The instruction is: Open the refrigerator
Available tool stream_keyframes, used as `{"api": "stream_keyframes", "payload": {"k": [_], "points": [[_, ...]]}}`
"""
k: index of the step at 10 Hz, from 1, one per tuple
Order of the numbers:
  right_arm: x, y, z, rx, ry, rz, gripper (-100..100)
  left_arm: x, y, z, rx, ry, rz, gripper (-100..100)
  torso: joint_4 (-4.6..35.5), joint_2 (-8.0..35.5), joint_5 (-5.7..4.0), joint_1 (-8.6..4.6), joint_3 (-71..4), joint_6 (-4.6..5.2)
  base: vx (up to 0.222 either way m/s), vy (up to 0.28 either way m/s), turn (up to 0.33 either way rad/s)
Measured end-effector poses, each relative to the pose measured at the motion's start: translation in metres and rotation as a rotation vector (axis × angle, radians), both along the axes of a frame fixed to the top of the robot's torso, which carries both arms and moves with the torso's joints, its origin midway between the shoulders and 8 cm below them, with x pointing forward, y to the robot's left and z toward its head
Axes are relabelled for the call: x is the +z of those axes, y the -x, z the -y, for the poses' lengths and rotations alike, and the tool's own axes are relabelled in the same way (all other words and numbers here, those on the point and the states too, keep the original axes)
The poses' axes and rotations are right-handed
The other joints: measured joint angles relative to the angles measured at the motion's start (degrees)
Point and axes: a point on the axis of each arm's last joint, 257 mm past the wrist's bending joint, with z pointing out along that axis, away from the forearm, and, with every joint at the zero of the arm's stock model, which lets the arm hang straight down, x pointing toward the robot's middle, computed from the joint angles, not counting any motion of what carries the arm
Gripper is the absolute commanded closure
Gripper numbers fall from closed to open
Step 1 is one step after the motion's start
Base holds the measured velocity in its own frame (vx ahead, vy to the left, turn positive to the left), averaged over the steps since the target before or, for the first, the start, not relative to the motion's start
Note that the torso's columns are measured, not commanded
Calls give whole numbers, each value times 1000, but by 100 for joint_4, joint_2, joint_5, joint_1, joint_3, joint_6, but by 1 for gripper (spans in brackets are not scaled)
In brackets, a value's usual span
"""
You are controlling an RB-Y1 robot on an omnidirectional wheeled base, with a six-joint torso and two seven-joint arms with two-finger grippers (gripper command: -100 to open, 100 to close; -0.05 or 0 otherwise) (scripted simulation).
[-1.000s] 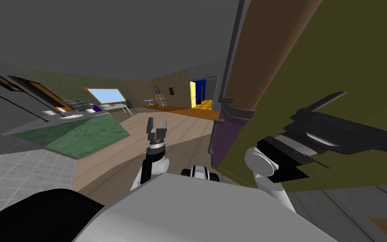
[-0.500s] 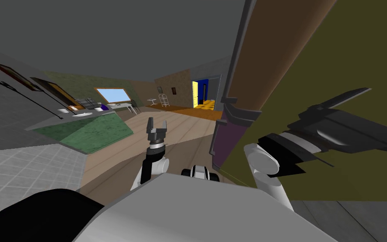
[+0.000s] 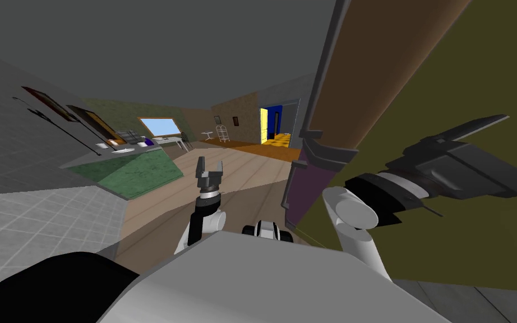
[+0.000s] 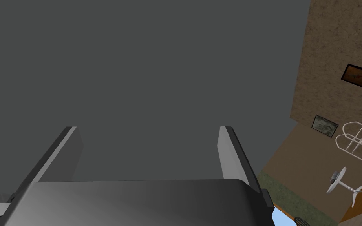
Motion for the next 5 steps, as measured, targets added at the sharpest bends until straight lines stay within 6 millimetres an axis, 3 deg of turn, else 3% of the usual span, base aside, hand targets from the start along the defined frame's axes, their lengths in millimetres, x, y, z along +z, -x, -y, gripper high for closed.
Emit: {"api": "stream_keyframes", "payload": {"k": [5], "points": [[-6,-13,11,122,-144,90,-100,0,0,0,0,0,0,0,-1,-3,1,1,-2,-3,10,-6,98]]}}
